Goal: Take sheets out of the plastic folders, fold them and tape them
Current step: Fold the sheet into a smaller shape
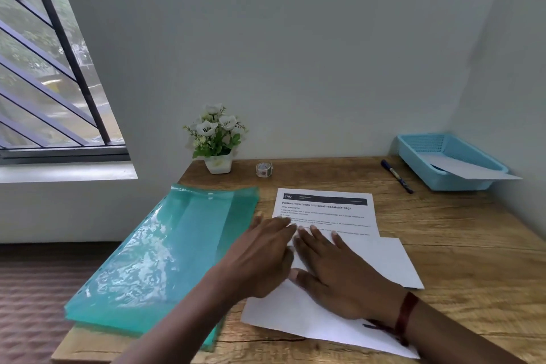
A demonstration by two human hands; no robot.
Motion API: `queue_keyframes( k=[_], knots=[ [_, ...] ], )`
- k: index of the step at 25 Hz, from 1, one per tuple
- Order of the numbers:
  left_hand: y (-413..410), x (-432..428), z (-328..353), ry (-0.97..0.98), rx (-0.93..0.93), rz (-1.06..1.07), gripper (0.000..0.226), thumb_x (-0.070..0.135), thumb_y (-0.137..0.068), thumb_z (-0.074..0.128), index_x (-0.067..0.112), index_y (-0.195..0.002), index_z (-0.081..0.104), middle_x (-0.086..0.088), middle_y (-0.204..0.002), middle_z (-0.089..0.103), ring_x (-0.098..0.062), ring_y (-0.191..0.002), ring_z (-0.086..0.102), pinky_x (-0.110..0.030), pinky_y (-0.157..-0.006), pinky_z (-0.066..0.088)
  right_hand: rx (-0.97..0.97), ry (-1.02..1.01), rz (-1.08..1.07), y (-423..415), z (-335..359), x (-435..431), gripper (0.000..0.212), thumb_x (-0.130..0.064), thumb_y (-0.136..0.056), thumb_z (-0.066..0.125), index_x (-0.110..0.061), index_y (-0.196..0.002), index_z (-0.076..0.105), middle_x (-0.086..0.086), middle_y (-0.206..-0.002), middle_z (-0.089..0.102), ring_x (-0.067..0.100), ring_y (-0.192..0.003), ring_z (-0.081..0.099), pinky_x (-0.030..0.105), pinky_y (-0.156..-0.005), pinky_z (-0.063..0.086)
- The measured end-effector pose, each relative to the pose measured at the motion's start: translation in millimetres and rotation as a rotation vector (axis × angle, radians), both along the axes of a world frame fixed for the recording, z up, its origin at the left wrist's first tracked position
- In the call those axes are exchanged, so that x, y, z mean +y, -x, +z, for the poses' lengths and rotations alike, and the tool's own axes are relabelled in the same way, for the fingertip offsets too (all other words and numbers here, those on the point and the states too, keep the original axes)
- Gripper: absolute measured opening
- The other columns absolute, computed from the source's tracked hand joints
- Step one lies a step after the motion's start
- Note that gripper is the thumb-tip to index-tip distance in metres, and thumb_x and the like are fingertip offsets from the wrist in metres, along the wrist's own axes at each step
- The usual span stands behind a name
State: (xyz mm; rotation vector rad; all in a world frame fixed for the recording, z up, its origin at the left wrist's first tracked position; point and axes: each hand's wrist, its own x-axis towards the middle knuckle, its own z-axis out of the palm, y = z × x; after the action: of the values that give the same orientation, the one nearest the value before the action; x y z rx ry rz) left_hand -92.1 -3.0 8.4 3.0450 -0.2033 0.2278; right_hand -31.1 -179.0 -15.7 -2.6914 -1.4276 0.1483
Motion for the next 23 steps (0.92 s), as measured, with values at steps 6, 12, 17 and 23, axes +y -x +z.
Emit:
queue_keyframes(
  k=[6,12,17,23],
  knots=[
    [-5,-17,-32,0.107,0.215,0.098,0.069,0.059,-0.098,0.006,0.023,-0.154,-0.012,0.007,-0.162,-0.016,-0.006,-0.145,-0.023,-0.037,-0.122,-0.010,-0.030,-0.033,0.008,-5,-13,-7,0.075,-0.064,-0.095,0.014,-0.027,-0.152,-0.016,-0.008,-0.161,-0.017,0.007,-0.146,-0.021,0.037,-0.121,-0.008],
    [-1,-24,-33,0.075,0.212,0.149,0.074,0.067,-0.091,0.000,0.027,-0.152,-0.016,0.006,-0.159,-0.025,-0.009,-0.144,-0.028,-0.035,-0.120,-0.014,-0.081,0.040,-0.019,-12,-7,-22,0.081,-0.072,-0.088,0.003,-0.027,-0.153,-0.013,-0.008,-0.159,-0.022,0.009,-0.145,-0.024,0.037,-0.121,-0.010],
    [-2,-21,-32,0.026,0.211,0.121,0.063,0.069,-0.092,0.005,0.047,-0.147,-0.018,0.006,-0.157,-0.029,-0.014,-0.144,-0.030,-0.036,-0.119,-0.016,-0.041,0.080,-0.108,-26,-4,-48,0.078,-0.071,-0.090,0.006,-0.027,-0.151,-0.017,-0.007,-0.158,-0.024,0.009,-0.144,-0.025,0.036,-0.121,-0.010],
    [-5,-26,-29,-0.025,0.283,0.120,0.070,0.071,-0.092,0.006,0.040,-0.149,-0.021,0.000,-0.157,-0.030,-0.021,-0.144,-0.029,-0.045,-0.121,-0.011,-0.008,0.087,-0.161,-38,-2,-66,0.081,-0.073,-0.086,0.002,-0.028,-0.150,-0.020,-0.010,-0.156,-0.028,0.007,-0.143,-0.028,0.032,-0.119,-0.012]
  ],
)
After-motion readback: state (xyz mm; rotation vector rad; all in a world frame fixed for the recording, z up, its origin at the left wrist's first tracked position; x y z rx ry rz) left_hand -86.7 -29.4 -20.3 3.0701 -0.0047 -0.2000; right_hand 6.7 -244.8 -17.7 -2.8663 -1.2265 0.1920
